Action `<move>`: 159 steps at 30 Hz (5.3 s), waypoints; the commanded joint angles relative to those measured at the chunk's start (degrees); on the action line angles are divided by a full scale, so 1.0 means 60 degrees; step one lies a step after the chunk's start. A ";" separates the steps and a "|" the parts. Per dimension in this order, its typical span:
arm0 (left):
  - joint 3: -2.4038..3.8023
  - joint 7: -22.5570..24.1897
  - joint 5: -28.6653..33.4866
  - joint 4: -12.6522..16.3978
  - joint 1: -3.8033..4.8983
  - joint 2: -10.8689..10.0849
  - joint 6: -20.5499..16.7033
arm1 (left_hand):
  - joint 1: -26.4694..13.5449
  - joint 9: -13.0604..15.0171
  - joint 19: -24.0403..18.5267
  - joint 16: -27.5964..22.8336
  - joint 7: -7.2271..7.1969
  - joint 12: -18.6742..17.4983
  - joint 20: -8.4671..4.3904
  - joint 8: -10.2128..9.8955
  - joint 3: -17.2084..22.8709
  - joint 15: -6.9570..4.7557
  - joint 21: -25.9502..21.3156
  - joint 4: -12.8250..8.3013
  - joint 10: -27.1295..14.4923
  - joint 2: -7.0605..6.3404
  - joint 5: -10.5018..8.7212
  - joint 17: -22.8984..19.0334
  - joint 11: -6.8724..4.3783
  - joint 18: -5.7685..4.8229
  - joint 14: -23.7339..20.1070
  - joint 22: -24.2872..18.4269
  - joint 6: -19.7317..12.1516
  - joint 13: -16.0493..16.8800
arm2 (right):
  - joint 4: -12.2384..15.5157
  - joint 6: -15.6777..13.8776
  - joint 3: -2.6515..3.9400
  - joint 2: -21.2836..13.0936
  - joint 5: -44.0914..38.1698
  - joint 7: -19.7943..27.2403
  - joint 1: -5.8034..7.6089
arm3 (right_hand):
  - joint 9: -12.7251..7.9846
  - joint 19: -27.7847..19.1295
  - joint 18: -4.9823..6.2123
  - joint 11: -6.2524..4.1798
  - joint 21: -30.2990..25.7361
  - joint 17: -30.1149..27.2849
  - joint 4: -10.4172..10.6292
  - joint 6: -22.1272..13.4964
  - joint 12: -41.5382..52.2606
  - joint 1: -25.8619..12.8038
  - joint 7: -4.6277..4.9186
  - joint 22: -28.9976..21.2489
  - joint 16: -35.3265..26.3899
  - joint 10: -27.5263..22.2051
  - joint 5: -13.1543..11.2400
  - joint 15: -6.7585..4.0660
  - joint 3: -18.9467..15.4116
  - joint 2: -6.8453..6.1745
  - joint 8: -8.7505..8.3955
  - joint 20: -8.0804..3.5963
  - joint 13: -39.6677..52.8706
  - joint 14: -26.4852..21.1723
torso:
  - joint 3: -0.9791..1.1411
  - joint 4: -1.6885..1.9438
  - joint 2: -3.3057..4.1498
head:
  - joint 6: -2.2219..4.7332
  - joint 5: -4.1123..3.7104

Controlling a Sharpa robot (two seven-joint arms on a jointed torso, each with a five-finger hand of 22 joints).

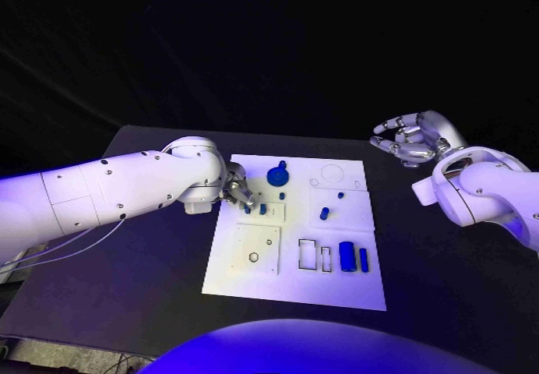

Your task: Assemble the parts on the task board

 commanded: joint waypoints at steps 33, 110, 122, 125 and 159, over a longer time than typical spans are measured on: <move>-0.0047 0.0024 -0.0029 -0.0020 -0.0068 -0.0100 0.0141 | -0.0039 -0.0024 0.0509 0.0035 0.0030 0.0186 -0.0099 0.0223 -0.1605 -0.0083 0.0091 0.0922 -0.0024 -0.0268 -0.1407 0.2515 -0.0108 -0.0028 0.1027 0.2176 0.0096 -0.0019 | 0.0011 0.0035 0.0000 -0.0011 -0.0033 0.0070 -0.0009 | 0.0012 -0.0069 0.0177 -0.0021 -0.0059 0.0856 0.0047 -0.0099 0.0039 -0.0179 -0.0014 0.0493 -0.0048 -0.0061 -0.0100 0.0058 0.0011 -0.0040 0.0068 0.0026 -0.0018 0.0512 | -0.0003 0.0001 -0.0006 | 0.0001 -0.0022; -0.0482 0.6597 -0.6033 -0.1010 -0.0166 0.1061 -0.3240 | 0.6034 -0.5096 -0.2535 -0.3943 0.0877 -0.7300 0.0699 -0.4498 -0.4151 0.0769 -0.7764 0.2177 -0.3378 -0.0655 -0.1175 -0.2304 0.0875 0.1124 -0.1726 0.0651 0.0350 -0.7900 | -0.0002 0.0057 -0.0005 0.0068 -0.0088 0.0127 -0.0037 | 0.0057 -0.0534 0.0341 -0.0035 -0.0943 0.0164 -0.0120 -0.0157 -0.2080 -0.0209 -0.0024 0.0107 -0.0500 -0.1780 -0.0114 0.0048 0.0188 0.0012 0.0171 0.0023 -0.2428 0.0237 | -0.0006 -0.0010 0.0009 | 0.0149 -0.0247; -0.0482 0.6532 -0.5948 -0.1294 -0.0183 0.1249 -0.2998 | 0.6080 -0.5170 -0.2039 -0.3073 0.0924 -0.8018 0.0657 -0.4738 -0.3037 0.0732 -0.6308 0.1924 -0.2696 -0.0690 -0.1329 -0.1933 0.0884 0.0949 -0.1190 0.0890 0.0713 -0.8276 | 0.0006 0.0031 -0.0005 0.0071 -0.0088 0.0130 -0.0038 | 0.0059 -0.0569 0.0352 -0.0035 -0.1007 0.0130 -0.0127 -0.0161 -0.2133 -0.0212 -0.0023 0.0078 -0.0524 -0.1808 -0.0106 0.0049 0.0195 0.0009 0.0175 0.0023 -0.2486 0.0222 | -0.0002 -0.0003 0.0010 | 0.0136 -0.0253; -0.0482 0.6519 -0.5931 -0.1364 -0.0188 0.1300 -0.2948 | 0.6027 -0.5169 -0.1948 -0.2952 0.0928 -0.8164 0.0644 -0.4774 -0.2813 0.0733 -0.6008 0.1813 -0.2584 -0.0706 -0.1330 -0.1899 0.0875 0.0916 -0.1119 0.0932 0.0775 -0.8331 | 0.0010 0.0032 -0.0005 0.0073 -0.0089 0.0130 -0.0038 | 0.0058 -0.0582 0.0357 -0.0034 -0.1031 0.0119 -0.0130 -0.0167 -0.2154 -0.0214 -0.0022 0.0068 -0.0531 -0.1821 -0.0102 0.0049 0.0197 0.0006 0.0174 0.0023 -0.2508 0.0216 | -0.0002 -0.0004 0.0008 | 0.0136 -0.0245; -0.0485 0.6420 -0.5653 -0.1757 -0.0284 0.1574 -0.2773 | 0.5692 -0.5012 -0.1628 -0.2258 0.1022 -0.8742 0.0718 -0.4811 -0.1663 0.0848 -0.4541 0.0717 -0.1678 -0.0326 -0.1363 -0.1559 0.0866 0.0755 -0.0641 0.1133 0.1345 -0.8378 | 0.0039 0.0026 -0.0005 0.0070 -0.0092 0.0133 -0.0038 | 0.0061 -0.0609 0.0365 -0.0034 -0.1082 0.0083 -0.0137 -0.0171 -0.2159 -0.0220 -0.0020 0.0046 -0.0557 -0.1804 -0.0095 0.0051 0.0206 0.0006 0.0180 0.0024 -0.2517 0.0200 | 0.0005 -0.0002 0.0003 | 0.0046 -0.0317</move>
